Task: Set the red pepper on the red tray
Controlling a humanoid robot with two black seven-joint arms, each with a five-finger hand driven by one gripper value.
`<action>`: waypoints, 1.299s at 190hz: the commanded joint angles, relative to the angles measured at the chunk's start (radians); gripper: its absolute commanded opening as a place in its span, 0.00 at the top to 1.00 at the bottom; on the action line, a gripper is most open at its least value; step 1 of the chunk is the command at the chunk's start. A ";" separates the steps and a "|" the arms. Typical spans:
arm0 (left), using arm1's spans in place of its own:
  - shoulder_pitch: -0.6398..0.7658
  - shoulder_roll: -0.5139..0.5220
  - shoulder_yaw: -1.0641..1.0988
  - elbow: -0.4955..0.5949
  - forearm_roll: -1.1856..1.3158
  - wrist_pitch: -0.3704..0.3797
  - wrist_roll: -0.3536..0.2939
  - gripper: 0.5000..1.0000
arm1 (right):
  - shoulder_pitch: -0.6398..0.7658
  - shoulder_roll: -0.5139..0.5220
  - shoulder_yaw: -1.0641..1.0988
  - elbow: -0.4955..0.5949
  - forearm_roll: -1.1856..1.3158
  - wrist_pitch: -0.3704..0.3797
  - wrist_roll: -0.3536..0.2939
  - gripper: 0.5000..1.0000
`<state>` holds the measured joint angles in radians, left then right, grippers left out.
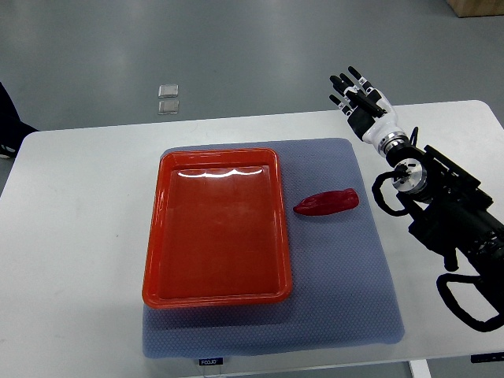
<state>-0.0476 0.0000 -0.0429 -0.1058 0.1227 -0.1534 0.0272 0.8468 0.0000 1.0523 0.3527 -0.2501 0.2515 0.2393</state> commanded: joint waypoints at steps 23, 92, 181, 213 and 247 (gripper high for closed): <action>0.000 0.000 0.003 0.000 0.000 0.000 0.000 0.00 | 0.002 0.000 0.000 0.000 0.000 -0.006 0.000 0.16; 0.017 0.000 0.000 -0.015 0.000 0.000 0.000 0.00 | 0.000 0.000 0.000 0.000 0.000 -0.012 0.002 0.16; 0.012 0.000 0.005 -0.008 0.000 -0.002 0.000 0.00 | 0.009 0.000 -0.003 0.000 0.000 -0.011 0.002 0.16; 0.005 0.000 0.006 -0.005 0.000 0.000 0.000 0.00 | 0.000 0.000 -0.008 0.078 -0.012 -0.043 0.005 0.16; 0.005 0.000 0.008 -0.005 0.000 0.000 0.000 0.00 | 0.014 -0.006 -0.152 0.158 -0.018 -0.117 0.015 0.16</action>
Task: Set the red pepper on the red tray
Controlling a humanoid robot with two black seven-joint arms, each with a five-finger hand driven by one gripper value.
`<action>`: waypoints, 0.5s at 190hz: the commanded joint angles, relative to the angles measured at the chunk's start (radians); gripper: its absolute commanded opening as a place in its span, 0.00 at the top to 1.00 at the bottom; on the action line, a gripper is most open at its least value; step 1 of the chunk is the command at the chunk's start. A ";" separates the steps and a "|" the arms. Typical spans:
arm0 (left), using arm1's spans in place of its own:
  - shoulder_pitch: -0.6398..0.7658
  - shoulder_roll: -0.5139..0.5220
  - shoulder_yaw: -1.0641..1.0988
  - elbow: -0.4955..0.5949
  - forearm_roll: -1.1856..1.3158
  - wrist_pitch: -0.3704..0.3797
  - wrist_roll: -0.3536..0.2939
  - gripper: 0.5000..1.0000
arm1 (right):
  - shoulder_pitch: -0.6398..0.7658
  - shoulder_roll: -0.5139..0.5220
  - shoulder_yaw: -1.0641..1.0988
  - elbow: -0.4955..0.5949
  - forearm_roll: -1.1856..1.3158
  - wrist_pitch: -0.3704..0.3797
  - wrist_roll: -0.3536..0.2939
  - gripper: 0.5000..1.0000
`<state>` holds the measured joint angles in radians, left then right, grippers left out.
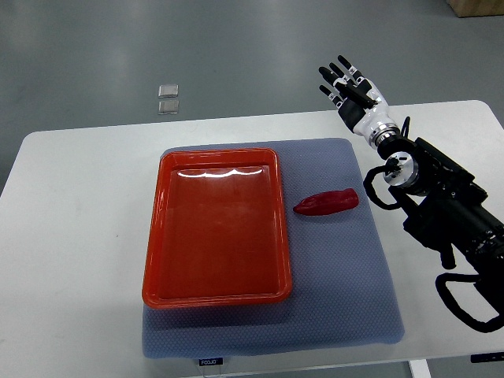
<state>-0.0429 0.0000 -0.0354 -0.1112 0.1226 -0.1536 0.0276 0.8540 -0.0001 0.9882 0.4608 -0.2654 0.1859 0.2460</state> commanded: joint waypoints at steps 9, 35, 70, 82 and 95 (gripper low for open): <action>0.000 0.000 0.000 -0.001 0.000 0.000 0.000 0.00 | 0.010 -0.040 -0.143 0.088 -0.006 -0.089 0.022 0.16; 0.000 0.000 0.000 0.001 0.000 0.000 -0.002 0.00 | 0.057 -0.124 -0.327 0.182 -0.032 -0.169 0.029 0.17; -0.002 0.000 0.000 0.001 0.000 0.000 0.000 0.00 | 0.146 -0.258 -0.574 0.265 -0.034 -0.233 0.027 0.17; -0.002 0.000 0.000 -0.001 0.000 0.000 0.000 0.00 | 0.189 -0.296 -0.666 0.280 -0.034 -0.233 0.026 0.17; -0.002 0.000 0.000 -0.001 0.000 0.000 0.000 0.00 | 0.234 -0.324 -0.761 0.303 -0.034 -0.226 0.022 0.17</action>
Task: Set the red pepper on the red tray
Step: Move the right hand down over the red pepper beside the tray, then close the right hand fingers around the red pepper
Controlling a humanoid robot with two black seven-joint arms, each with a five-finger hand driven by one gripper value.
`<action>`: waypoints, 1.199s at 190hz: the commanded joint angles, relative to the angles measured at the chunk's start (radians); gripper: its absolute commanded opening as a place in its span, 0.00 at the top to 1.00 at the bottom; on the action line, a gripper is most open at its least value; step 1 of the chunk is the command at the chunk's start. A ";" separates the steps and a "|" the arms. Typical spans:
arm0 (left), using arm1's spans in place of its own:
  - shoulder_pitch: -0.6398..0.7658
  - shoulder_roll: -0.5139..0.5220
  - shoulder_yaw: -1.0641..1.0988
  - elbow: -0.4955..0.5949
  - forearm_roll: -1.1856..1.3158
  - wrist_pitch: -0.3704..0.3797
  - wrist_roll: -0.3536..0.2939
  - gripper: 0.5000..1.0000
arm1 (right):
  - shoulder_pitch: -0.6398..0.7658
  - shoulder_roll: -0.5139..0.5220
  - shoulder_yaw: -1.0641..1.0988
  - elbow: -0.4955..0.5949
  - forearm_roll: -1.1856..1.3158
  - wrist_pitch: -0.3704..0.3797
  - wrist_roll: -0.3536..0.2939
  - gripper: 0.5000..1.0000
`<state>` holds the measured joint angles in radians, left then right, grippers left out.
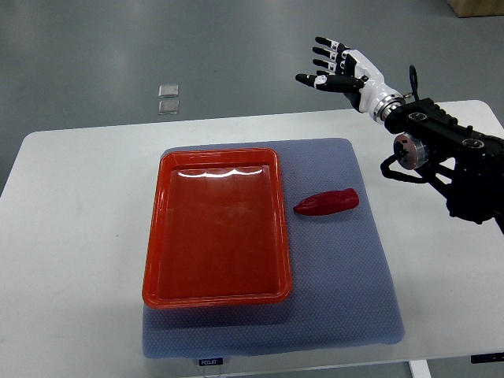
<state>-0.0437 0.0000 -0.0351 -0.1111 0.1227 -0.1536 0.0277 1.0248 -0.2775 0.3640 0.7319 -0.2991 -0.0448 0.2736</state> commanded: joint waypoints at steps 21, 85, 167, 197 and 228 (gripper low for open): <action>-0.001 0.000 -0.002 -0.001 0.000 0.000 0.000 0.00 | 0.149 -0.089 -0.310 0.089 -0.020 0.013 -0.008 0.17; -0.001 0.000 -0.002 -0.002 0.000 0.000 0.000 0.00 | 0.368 -0.203 -0.708 0.294 -0.311 0.102 -0.030 0.17; -0.001 0.000 -0.005 -0.005 0.000 0.000 -0.002 0.00 | 0.446 -0.230 -0.882 0.396 -0.434 0.161 -0.139 0.17; -0.001 0.000 -0.005 -0.005 0.000 0.000 0.000 0.00 | 0.426 -0.203 -0.881 0.396 -0.433 0.148 -0.202 0.18; -0.001 0.000 -0.005 -0.005 0.000 0.000 0.000 0.00 | 0.376 -0.178 -0.881 0.396 -0.433 0.121 -0.211 0.18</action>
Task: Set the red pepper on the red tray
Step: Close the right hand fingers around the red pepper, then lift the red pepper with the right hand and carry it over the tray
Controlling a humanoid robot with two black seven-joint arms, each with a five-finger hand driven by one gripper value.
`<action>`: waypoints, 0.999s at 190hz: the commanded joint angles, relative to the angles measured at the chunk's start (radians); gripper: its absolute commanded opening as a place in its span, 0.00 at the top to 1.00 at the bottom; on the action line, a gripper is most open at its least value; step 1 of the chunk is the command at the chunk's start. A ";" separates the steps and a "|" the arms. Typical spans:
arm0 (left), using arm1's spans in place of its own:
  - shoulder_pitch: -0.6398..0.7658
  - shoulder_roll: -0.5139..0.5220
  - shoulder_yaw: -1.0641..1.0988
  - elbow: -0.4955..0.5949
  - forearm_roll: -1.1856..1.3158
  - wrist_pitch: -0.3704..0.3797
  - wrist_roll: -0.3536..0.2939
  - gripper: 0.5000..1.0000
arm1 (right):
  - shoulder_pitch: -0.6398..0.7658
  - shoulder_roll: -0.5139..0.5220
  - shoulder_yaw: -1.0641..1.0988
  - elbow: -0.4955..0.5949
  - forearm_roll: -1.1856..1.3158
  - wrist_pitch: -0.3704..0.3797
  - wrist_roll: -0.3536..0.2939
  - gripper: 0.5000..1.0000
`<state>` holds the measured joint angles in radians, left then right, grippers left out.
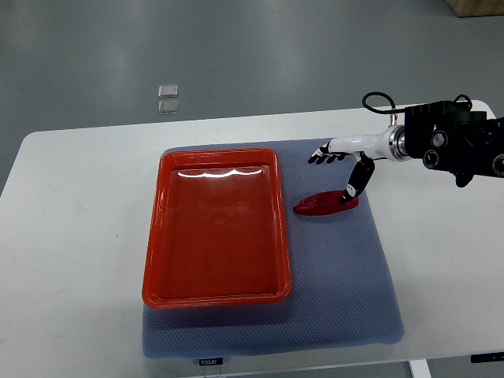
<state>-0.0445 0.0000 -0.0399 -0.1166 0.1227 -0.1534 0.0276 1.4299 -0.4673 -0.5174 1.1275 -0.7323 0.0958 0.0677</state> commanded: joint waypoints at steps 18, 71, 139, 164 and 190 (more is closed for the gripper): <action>0.000 0.000 0.000 0.000 0.000 0.000 0.000 0.00 | -0.042 0.021 0.000 0.000 0.001 -0.030 -0.005 0.19; 0.000 0.000 0.000 0.000 0.000 0.000 0.000 0.00 | -0.081 0.039 0.002 -0.015 -0.018 -0.054 -0.005 0.33; 0.000 0.000 0.000 0.000 0.000 0.000 0.000 0.00 | -0.094 0.044 0.002 -0.025 -0.055 -0.064 -0.005 0.56; 0.000 0.000 0.000 0.000 0.000 0.000 0.000 0.00 | -0.094 0.044 0.004 -0.026 -0.096 -0.064 -0.005 0.75; 0.000 0.000 0.000 0.000 0.000 0.000 0.000 0.00 | -0.094 0.044 0.004 -0.028 -0.105 -0.064 -0.005 0.94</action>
<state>-0.0445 0.0000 -0.0399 -0.1166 0.1227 -0.1532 0.0274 1.3361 -0.4227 -0.5142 1.1005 -0.8300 0.0323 0.0629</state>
